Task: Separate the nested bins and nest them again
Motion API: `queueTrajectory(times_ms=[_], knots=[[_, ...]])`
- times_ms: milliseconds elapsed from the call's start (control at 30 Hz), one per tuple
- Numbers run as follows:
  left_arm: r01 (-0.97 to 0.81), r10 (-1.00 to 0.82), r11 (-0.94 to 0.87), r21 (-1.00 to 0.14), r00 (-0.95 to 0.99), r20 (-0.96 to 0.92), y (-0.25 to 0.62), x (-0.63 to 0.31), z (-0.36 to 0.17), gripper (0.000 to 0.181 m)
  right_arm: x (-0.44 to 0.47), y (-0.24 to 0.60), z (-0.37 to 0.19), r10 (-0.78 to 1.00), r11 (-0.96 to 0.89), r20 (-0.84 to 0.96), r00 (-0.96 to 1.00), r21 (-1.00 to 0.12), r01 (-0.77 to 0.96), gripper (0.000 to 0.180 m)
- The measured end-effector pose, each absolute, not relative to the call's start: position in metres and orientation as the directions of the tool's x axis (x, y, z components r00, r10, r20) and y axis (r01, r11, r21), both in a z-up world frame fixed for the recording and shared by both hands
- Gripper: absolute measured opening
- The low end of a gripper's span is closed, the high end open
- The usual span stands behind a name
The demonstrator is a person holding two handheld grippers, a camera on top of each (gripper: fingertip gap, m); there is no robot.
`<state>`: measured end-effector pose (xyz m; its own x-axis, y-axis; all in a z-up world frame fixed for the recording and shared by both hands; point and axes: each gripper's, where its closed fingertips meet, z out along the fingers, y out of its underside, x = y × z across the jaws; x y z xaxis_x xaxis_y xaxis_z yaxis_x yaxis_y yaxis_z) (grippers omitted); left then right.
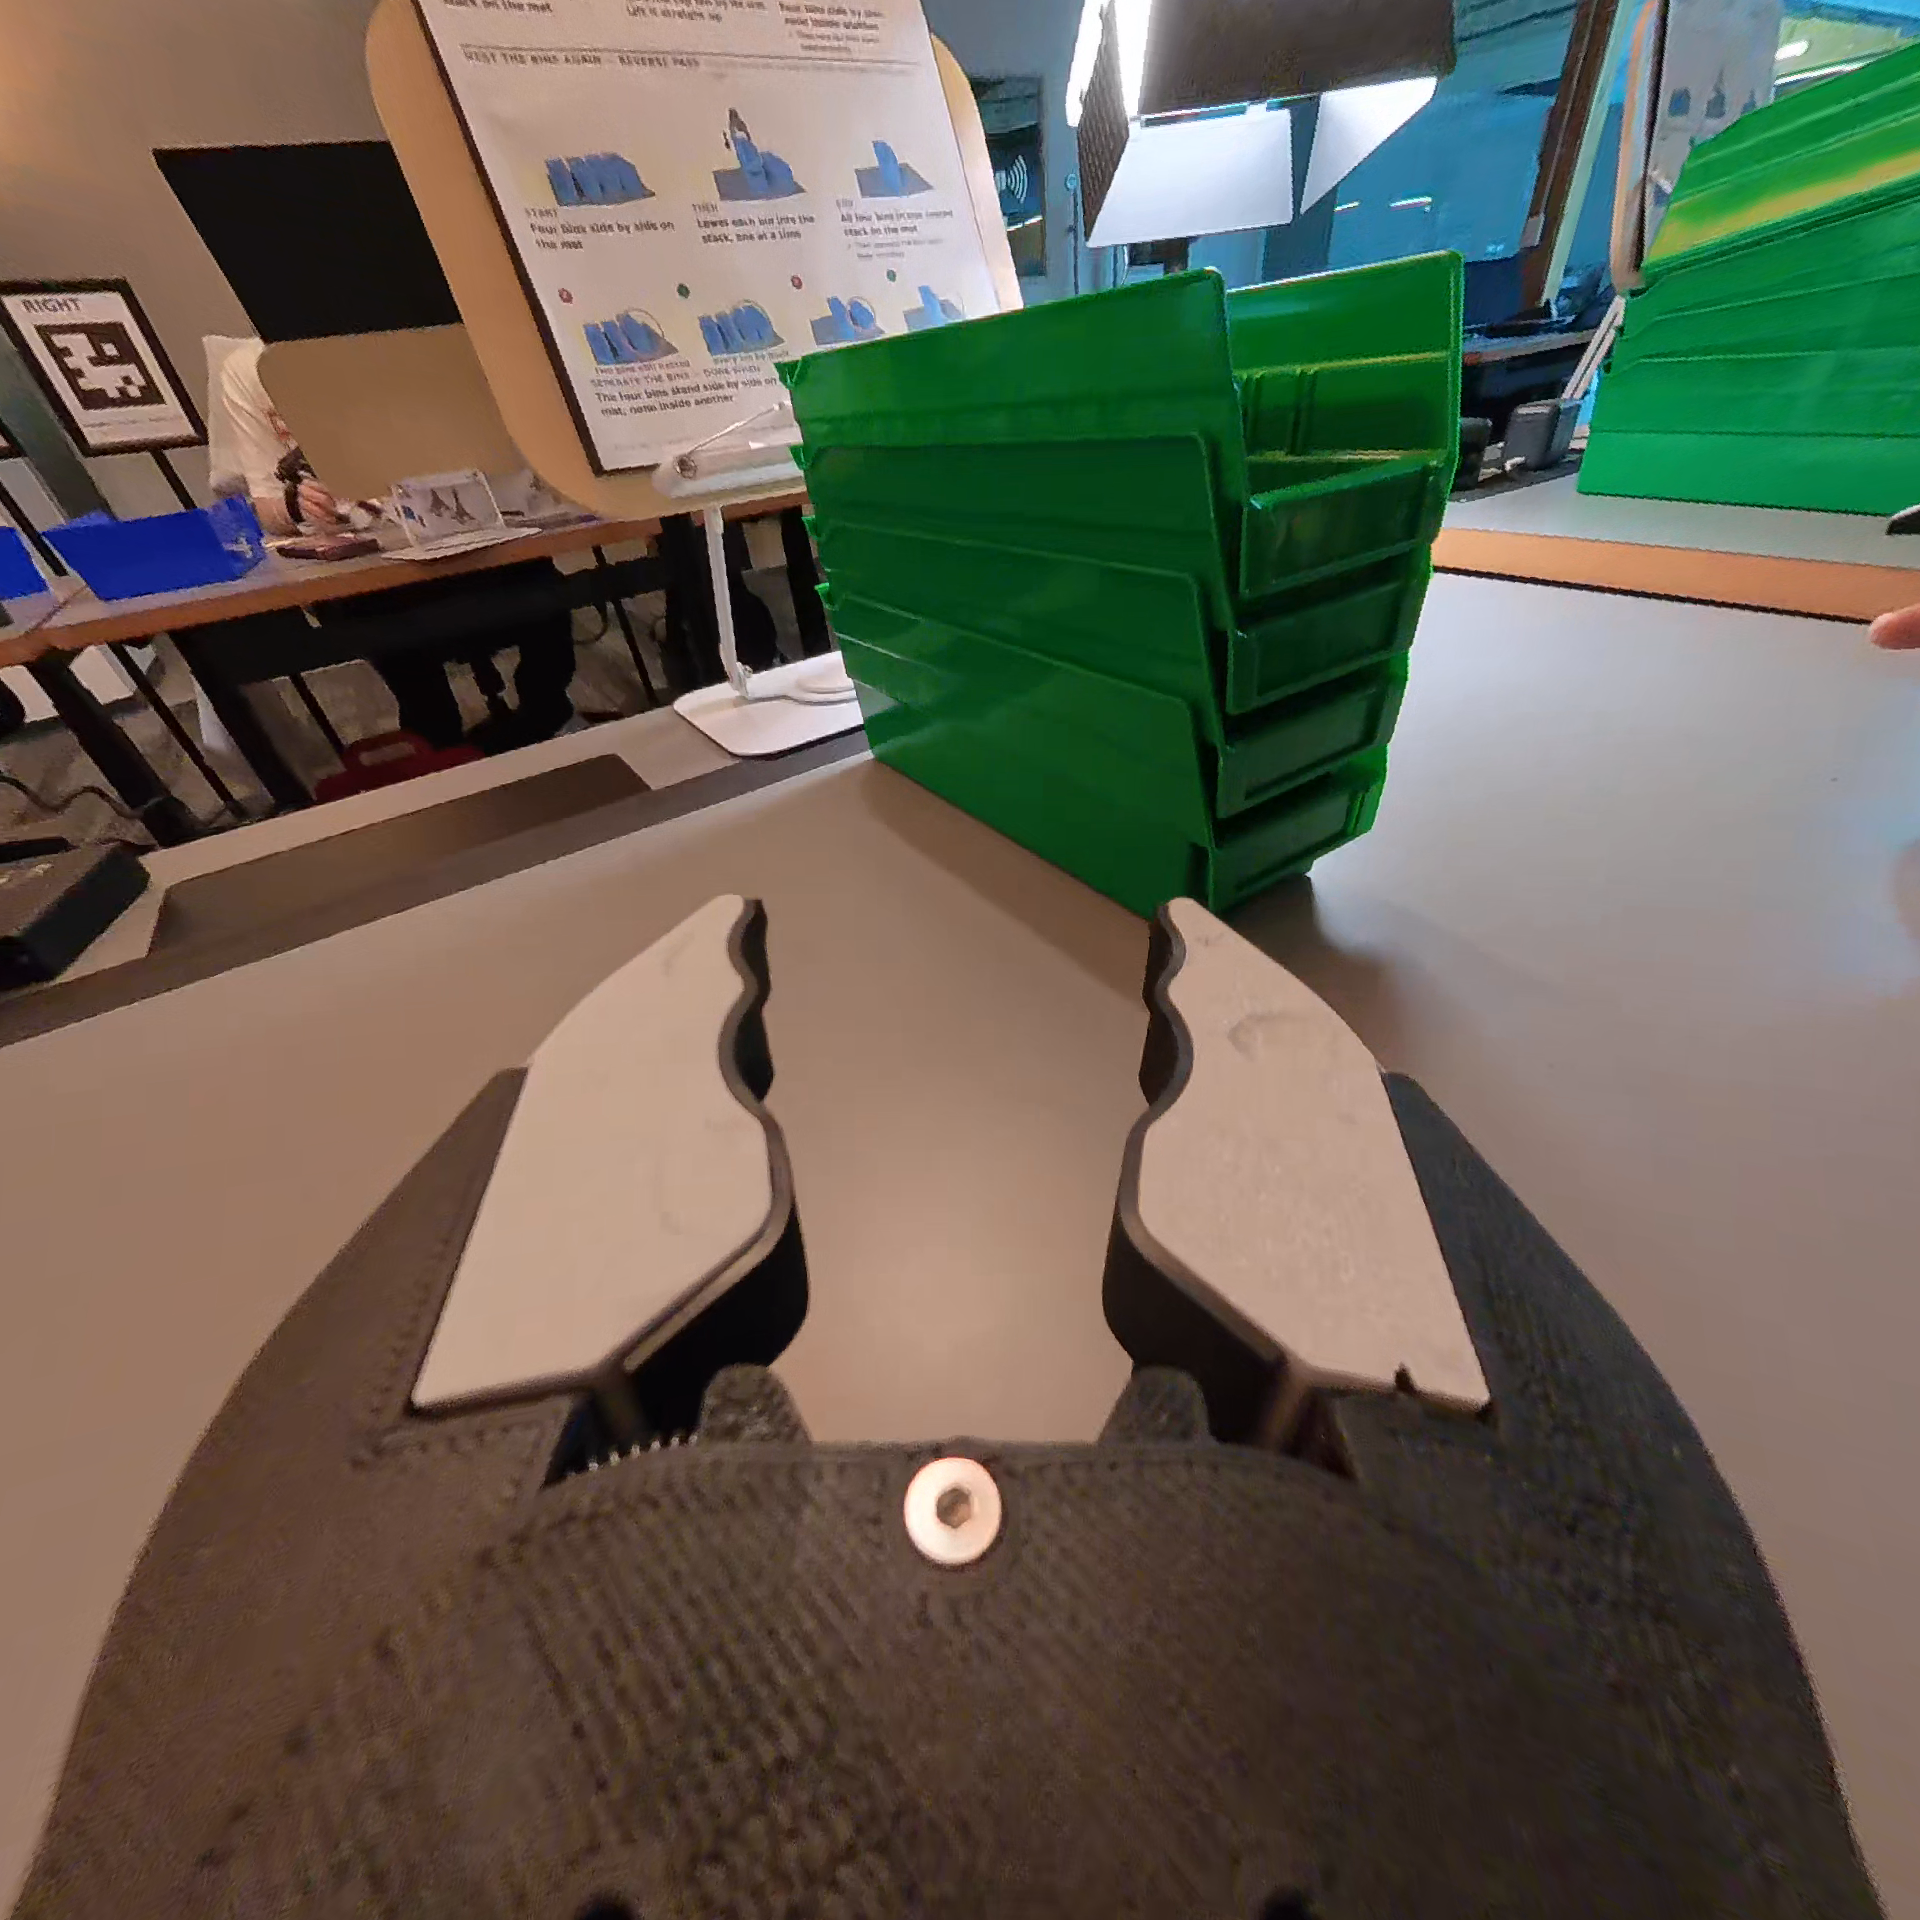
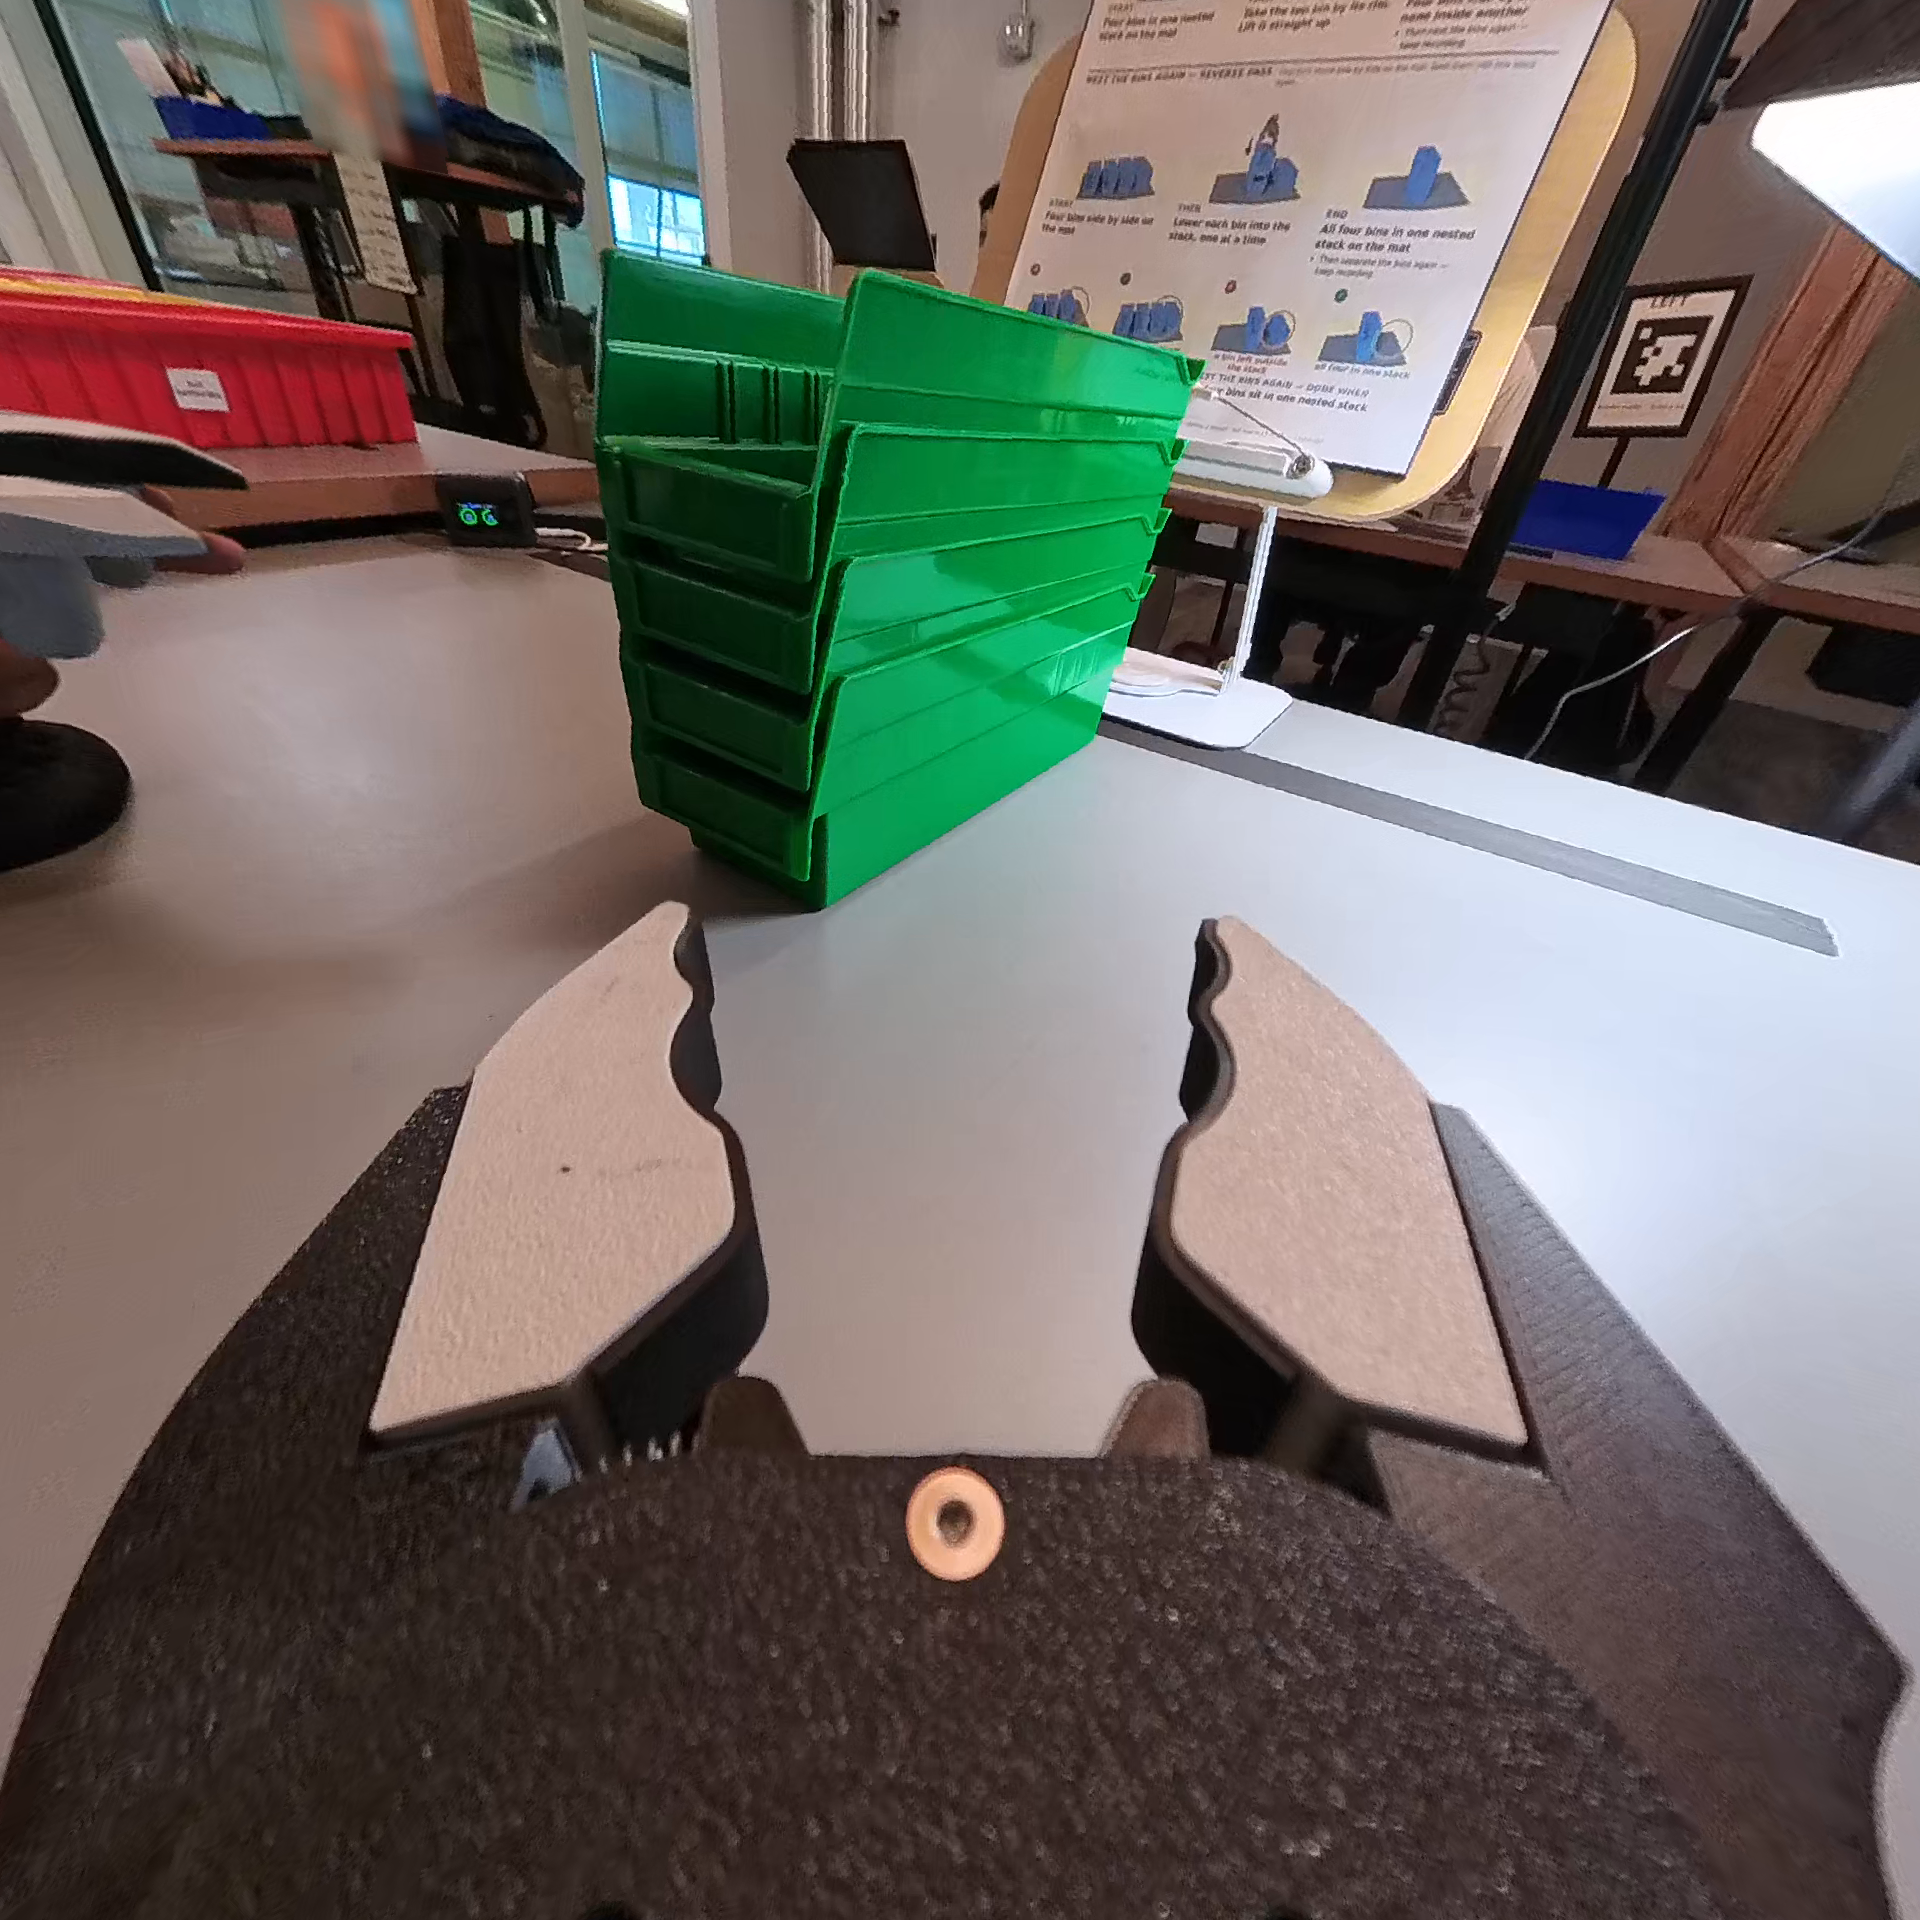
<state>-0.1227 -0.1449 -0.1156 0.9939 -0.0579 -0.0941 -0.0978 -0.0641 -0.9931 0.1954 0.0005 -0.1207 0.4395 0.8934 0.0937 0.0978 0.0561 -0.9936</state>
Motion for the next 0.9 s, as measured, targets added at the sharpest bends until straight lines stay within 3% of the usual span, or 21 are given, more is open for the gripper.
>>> queueTrajectory(times_ms=[467, 600, 900], knots=[[-0.063, -0.074, -0.127, -0.990, 0.996, -0.054, -0.142, -0.121, -0.129, 0.075, 0.169, -0.017, -0.108, 0.923, 0.075, 0.118, 0.366, -0.989, 0.130, 0.085], [-0.063, -0.065, -0.127, -0.990, 0.996, -0.055, -0.143, -0.121, -0.128, 0.071, 0.135, -0.026, -0.088, 0.934, 0.153, 0.208, 0.290, -0.968, 0.201, 0.078], [-0.090, -0.032, -0.140, -0.986, 0.996, -0.087, -0.145, -0.127, -0.128, 0.063, 0.040, -0.038, -0.065, 0.855, 0.465, 0.519, -0.005, -0.762, 0.452, 0.060]])
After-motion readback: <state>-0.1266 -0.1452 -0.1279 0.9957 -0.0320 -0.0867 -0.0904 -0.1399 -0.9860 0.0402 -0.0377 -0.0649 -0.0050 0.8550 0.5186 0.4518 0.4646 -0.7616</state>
